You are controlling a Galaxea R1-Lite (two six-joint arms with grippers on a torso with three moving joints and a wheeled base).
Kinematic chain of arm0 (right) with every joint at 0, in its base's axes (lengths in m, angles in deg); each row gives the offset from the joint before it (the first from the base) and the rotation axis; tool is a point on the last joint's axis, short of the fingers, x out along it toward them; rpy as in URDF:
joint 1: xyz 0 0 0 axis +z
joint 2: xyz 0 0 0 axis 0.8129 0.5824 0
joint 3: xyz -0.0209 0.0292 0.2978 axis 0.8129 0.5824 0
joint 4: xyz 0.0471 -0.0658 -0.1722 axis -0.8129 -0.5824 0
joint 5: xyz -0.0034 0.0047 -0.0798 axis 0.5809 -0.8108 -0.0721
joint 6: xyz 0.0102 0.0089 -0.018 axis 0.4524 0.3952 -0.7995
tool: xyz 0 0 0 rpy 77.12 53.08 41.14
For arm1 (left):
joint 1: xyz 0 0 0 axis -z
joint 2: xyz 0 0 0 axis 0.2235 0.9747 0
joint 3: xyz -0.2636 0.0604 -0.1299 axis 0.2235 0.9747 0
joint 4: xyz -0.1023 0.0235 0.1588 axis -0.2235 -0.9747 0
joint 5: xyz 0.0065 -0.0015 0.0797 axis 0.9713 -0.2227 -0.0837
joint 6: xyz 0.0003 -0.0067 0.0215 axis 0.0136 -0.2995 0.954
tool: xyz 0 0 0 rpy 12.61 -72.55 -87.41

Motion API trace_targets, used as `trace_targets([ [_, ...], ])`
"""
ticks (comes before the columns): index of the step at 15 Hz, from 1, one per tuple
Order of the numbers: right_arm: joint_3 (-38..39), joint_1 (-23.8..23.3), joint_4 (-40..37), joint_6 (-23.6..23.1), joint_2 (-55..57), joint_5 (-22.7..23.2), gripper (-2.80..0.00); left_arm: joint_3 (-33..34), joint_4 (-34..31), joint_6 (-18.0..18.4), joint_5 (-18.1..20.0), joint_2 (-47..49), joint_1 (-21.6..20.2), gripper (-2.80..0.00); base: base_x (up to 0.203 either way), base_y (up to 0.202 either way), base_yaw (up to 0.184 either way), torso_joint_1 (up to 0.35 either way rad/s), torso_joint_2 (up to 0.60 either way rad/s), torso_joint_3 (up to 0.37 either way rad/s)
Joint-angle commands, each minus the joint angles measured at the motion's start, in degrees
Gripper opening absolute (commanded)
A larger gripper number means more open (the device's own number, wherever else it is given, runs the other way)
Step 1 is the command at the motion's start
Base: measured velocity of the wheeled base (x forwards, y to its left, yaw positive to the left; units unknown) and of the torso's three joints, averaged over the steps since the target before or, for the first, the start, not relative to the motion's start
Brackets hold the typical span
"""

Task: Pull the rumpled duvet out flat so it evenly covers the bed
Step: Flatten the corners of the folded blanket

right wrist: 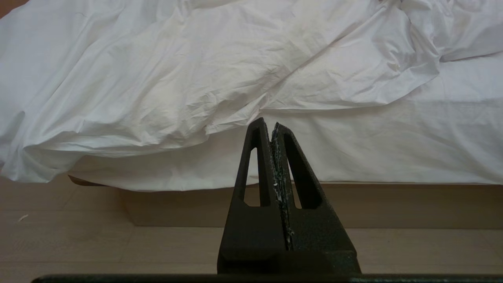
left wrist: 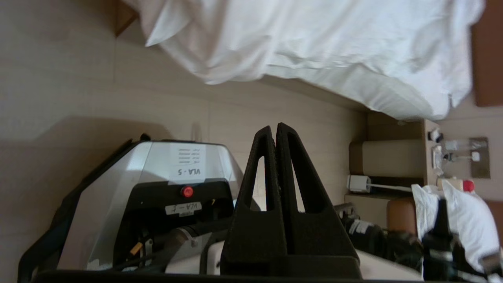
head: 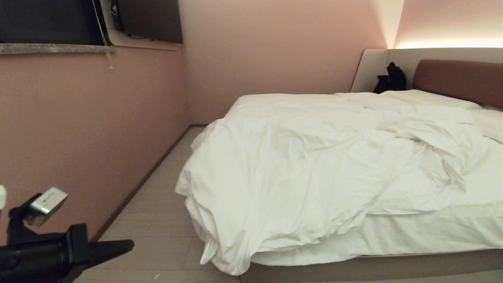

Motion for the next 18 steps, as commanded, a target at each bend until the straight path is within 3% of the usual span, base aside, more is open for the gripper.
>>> trace_targets([
  [1,0.02,0.02,0.05,-0.02,0.04,0.07,-2.80,-0.63,5.43,-0.18,-0.94,15.91,0.01,-2.80,0.000,0.000,0.000,0.000,0.00,0.000],
  [4,0.02,0.02,-0.03,-0.10,0.04,-0.02,-2.80,-0.55,14.85,2.80,-6.63,25.73,0.64,-2.80,0.000,0.000,0.000,0.000,0.00,0.000],
  [6,0.00,0.02,0.03,-0.02,0.04,0.01,-2.80,1.23,22.63,10.42,-13.09,29.90,2.49,-2.80,0.000,0.000,0.000,0.000,0.00,0.000],
  [9,-0.03,0.02,0.05,-0.02,0.04,0.02,-2.80,4.97,34.94,23.83,-14.09,35.26,3.55,-2.80,0.000,0.000,0.000,0.000,0.00,0.000],
  [12,0.02,0.02,0.04,-0.11,0.04,-0.01,-2.80,6.43,42.80,31.75,-13.47,41.96,3.66,-2.80,0.000,0.000,0.000,0.000,0.00,0.000],
  [15,0.02,0.02,0.05,-0.02,0.04,-0.02,-2.80,6.84,47.87,33.54,-10.88,45.77,4.84,-2.80,0.000,0.000,0.000,0.000,0.00,0.000],
  [18,0.02,0.02,0.03,-0.02,0.04,-0.01,-2.80,6.68,48.07,33.02,-9.66,46.70,6.09,-2.80,0.000,0.000,0.000,0.000,0.00,0.000],
])
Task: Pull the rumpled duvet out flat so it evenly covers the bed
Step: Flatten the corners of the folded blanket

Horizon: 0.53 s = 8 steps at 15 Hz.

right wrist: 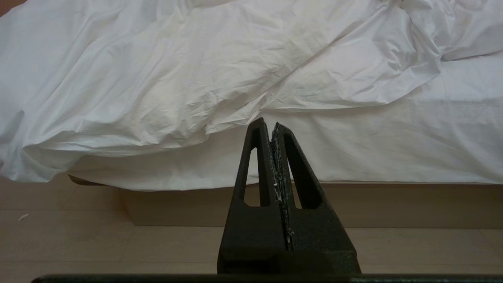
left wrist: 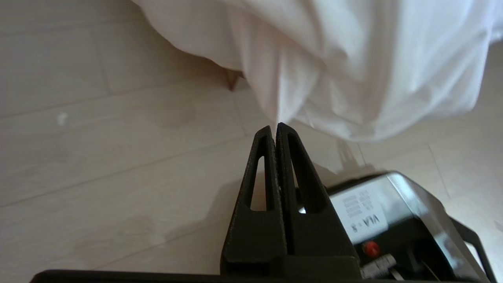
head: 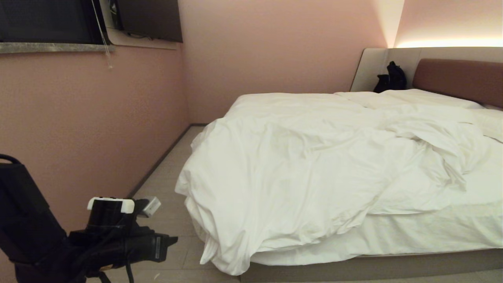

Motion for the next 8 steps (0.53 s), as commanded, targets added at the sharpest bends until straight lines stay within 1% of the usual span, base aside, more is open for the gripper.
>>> trace_targets([
  [1,-0.04,0.02,0.03,-0.08,0.04,0.00,-2.80,0.00,0.32,-0.10,2.76,1.44,0.83,-2.80,0.000,0.000,0.000,0.000,0.00,0.000],
  [6,-0.06,0.02,-0.04,-0.02,0.04,0.07,-2.80,-1.63,1.07,0.70,2.90,4.07,2.92,-2.80,0.000,0.000,0.000,0.000,0.00,0.000],
  [7,-0.03,0.02,-0.04,-0.07,0.04,0.02,-2.80,-1.68,2.28,1.80,2.79,5.53,3.49,-2.80,0.000,0.000,0.000,0.000,0.00,0.000],
  [8,0.00,0.02,-0.04,-0.04,0.04,0.01,-2.80,-1.62,3.61,4.53,2.78,6.69,3.90,-2.80,0.000,0.000,0.000,0.000,0.00,0.000],
])
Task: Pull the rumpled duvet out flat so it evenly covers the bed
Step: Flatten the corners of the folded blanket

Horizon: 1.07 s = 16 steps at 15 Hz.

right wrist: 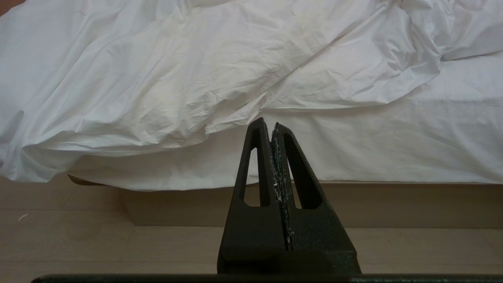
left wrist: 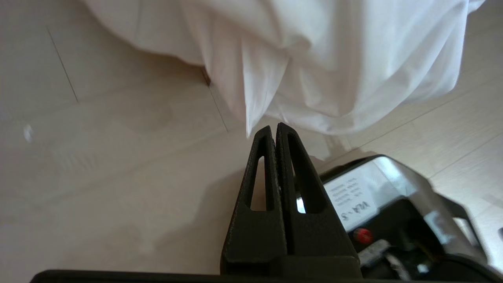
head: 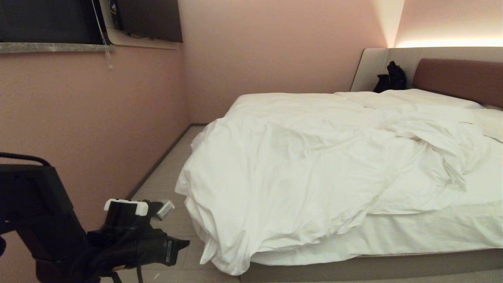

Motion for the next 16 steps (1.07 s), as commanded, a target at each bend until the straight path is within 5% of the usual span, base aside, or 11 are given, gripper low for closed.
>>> trace_targets([
  [1,-0.06,0.02,0.07,0.02,0.04,0.06,-2.80,-0.19,1.53,4.62,0.14,3.42,0.75,-2.80,0.000,0.000,0.000,0.000,0.00,0.000],
  [5,-0.04,0.02,0.02,-0.04,0.04,0.05,-2.80,-0.99,1.71,12.14,0.20,7.24,0.92,-2.80,0.000,0.000,0.000,0.000,0.00,0.000],
  [8,0.01,0.02,0.00,0.02,0.04,0.06,-2.80,-3.11,1.63,12.60,0.23,8.59,1.14,-2.80,0.000,0.000,0.000,0.000,0.00,0.000],
  [9,0.02,0.02,-0.01,0.02,0.04,0.06,-2.80,-3.47,1.63,12.66,0.23,8.83,1.18,0.00,0.000,0.000,0.000,0.000,0.00,0.000],
  [16,-0.02,0.02,0.03,0.02,0.04,0.06,-2.80,-5.27,1.80,14.89,-0.36,10.83,4.88,0.00,0.000,0.000,0.000,0.000,0.00,0.000],
])
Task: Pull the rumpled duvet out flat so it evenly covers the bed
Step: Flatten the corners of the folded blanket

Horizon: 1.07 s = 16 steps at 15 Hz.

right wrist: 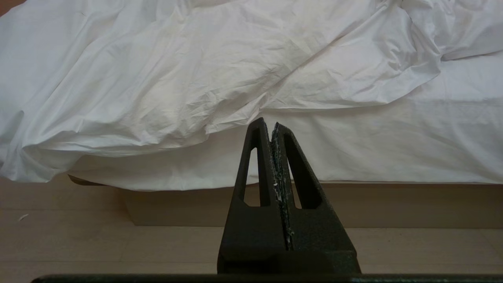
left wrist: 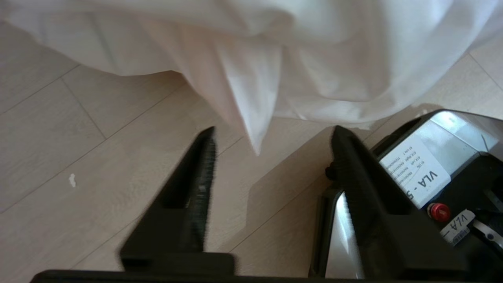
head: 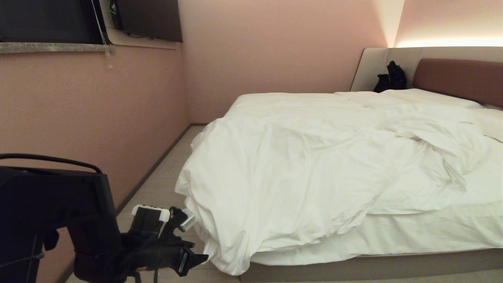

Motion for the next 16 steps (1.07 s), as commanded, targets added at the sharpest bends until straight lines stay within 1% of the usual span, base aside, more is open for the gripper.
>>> trace_targets([
  [1,0.02,0.02,0.04,-0.03,0.04,-0.05,-2.80,-0.60,0.25,-0.31,-0.05,0.53,1.26,0.00,0.000,0.000,0.000,0.000,0.00,0.000],
  [4,0.02,0.02,-0.04,-0.02,0.04,0.04,-2.80,-1.61,-0.34,-0.22,-2.07,0.93,2.20,0.00,0.000,0.000,0.000,0.000,0.00,0.000],
  [7,0.01,0.02,0.03,-0.02,0.04,0.04,-2.80,-2.45,-0.32,-0.02,-2.90,1.98,3.51,0.00,0.000,0.000,0.000,0.000,0.00,0.000],
  [8,-0.06,0.02,0.05,-0.02,0.04,0.04,-2.80,-2.61,-0.35,0.13,-4.34,2.20,4.32,0.00,0.000,0.000,0.000,0.000,0.00,0.000],
  [9,-0.02,0.02,0.00,-0.02,0.04,0.04,-2.80,-2.95,-0.27,0.28,-4.68,2.65,5.18,0.00,0.000,0.000,0.000,0.000,0.00,0.000],
  [16,0.02,0.02,-0.03,-0.02,0.04,-0.04,-2.80,-7.09,-0.44,-0.31,-5.04,3.52,7.57,0.00,0.000,0.000,0.000,0.000,0.00,0.000],
])
